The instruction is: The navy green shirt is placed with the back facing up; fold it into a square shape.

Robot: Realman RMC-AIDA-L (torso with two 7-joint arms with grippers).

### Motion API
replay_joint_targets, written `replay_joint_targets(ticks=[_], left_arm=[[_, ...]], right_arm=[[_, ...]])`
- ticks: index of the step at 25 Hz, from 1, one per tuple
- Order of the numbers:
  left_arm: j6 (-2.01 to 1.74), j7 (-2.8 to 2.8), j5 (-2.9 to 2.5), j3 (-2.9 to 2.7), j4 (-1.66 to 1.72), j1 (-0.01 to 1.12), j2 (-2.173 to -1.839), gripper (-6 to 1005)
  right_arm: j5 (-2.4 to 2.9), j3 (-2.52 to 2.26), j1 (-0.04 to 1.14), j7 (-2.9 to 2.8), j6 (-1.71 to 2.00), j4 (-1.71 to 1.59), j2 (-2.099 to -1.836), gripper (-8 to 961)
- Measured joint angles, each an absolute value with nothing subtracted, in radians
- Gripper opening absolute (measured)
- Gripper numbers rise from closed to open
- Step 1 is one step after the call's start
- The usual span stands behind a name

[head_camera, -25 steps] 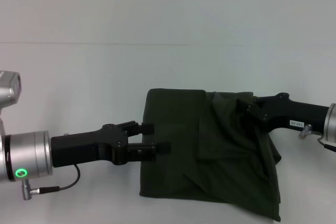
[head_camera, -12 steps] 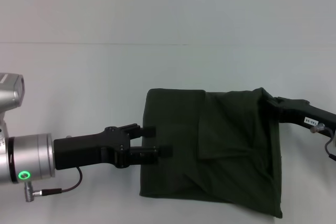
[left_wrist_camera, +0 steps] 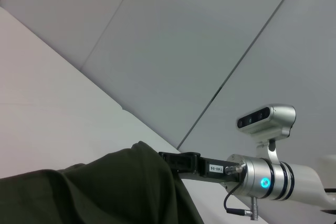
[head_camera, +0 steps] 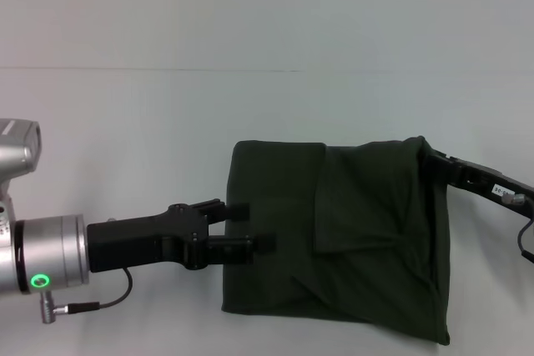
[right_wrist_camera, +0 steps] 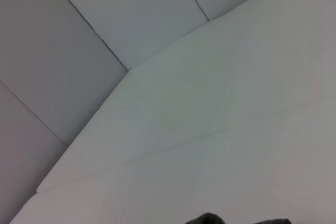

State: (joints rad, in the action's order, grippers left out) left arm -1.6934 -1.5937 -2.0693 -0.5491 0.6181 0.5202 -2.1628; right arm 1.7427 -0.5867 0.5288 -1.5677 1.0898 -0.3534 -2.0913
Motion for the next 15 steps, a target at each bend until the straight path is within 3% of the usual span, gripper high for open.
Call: replay_joint_targets(ticks=[3,15], left_arm=[[-1.693,-1.593,-2.069,-0.549,0.618,0.519,-2.163,964],[-1.702,-1.591,-2.066,-0.549,0.618,0.519,-2.163,964]], right_arm=[[1.743,-0.558,0.52,-1.599,1.09,-0.347,-2.091,534],[1.743,-0.457,0.438,-1.65,1.115,-0.353,-2.086,588]])
